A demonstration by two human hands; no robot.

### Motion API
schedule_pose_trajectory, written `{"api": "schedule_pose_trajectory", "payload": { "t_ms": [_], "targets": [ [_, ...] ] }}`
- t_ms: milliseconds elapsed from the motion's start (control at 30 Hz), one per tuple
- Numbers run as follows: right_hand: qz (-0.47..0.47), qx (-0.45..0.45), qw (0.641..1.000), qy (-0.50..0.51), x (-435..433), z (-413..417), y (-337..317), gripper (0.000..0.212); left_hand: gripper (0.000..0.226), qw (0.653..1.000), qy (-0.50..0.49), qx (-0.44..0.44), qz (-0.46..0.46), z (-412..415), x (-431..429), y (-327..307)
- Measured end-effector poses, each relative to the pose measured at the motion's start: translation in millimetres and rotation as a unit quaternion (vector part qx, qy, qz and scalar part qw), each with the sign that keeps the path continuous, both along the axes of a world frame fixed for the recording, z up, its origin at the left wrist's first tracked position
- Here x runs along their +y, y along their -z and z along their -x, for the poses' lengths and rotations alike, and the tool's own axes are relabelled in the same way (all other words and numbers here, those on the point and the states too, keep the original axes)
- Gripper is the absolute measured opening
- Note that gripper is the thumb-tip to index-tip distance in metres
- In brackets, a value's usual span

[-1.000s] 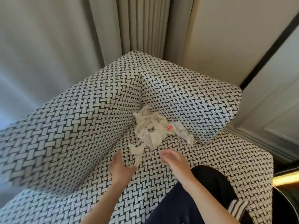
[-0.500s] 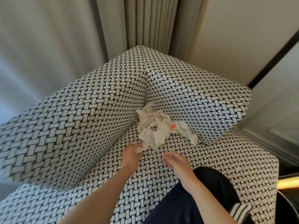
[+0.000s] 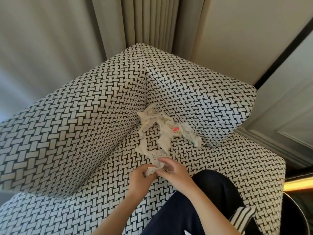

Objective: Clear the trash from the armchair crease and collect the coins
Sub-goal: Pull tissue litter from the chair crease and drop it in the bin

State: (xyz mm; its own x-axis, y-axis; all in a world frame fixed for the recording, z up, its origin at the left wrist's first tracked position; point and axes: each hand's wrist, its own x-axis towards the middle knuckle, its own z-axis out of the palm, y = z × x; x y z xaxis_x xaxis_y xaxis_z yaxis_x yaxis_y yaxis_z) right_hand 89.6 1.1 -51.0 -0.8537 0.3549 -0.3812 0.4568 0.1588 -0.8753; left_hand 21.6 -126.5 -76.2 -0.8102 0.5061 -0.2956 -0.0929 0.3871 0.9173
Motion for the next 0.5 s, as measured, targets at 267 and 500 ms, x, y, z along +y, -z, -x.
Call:
{"api": "schedule_pose_trajectory", "payload": {
  "t_ms": [267,500],
  "targets": [
    [0.098,0.051,0.993,0.044,3.0,-1.6,-9.4,0.029,0.034,0.989,0.063,0.131,-0.012,6.0,15.0,-24.1],
    [0.148,0.041,0.986,0.061,3.5,-3.2,-10.7,0.025,0.051,0.974,0.124,0.187,0.021,4.3,21.1,-30.3]
  ]
}}
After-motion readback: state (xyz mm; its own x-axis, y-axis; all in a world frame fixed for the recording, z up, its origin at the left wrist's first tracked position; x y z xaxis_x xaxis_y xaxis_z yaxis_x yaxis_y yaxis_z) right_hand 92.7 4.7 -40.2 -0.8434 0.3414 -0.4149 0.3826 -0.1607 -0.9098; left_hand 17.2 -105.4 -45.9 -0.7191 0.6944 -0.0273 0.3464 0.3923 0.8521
